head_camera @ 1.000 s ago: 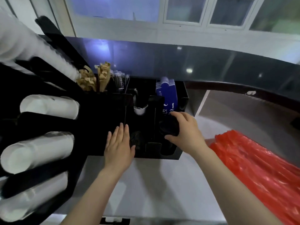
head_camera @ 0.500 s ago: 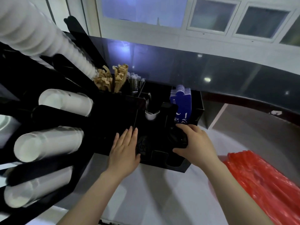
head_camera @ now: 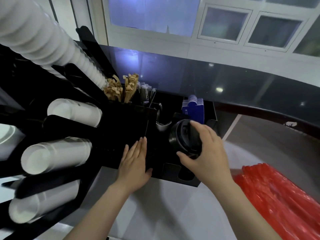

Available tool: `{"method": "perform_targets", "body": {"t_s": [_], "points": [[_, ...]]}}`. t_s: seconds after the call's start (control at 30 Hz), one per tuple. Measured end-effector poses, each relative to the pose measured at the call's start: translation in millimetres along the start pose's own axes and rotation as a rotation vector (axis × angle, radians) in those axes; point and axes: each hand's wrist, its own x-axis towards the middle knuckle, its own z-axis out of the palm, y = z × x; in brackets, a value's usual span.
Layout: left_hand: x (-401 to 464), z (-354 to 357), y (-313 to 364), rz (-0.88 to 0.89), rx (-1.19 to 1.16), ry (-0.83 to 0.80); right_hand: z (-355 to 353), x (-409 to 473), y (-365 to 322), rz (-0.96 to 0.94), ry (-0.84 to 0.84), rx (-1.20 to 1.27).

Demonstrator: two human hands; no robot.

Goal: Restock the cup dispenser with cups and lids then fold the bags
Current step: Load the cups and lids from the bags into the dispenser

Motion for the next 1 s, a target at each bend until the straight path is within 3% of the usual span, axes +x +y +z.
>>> {"method": "perform_targets", "body": {"t_s": [0.17, 0.43, 0.73, 0.9, 1.0], "points": [[-0.8, -8.7, -2.1, 0.003, -0.092, -0.054, 48.4, 2.7, -22.2, -0.061, -0.167, -0.095], [-10.4, -12.4, -8.6, -0.047, -0.072, -0.13, 102.7, 7.6, -15.8, -0.193, -0.367, -0.574], [-12.5, -15.6, -7.4, -0.04, -0.035, -0.151, 113.2, 7.2, -11.6, -0.227, -0.46, -0.676], [-13.0, -13.3, -10.0, -0.03, -0.039, -0.15, 103.4, 0.0, -9.6, -0.357, -0.389, -0.63], [-13.0, -11.7, -11.0, -0.029, -0.037, -0.15, 102.1, -5.6, -6.8, -0.327, -0.426, -0.644]]}}
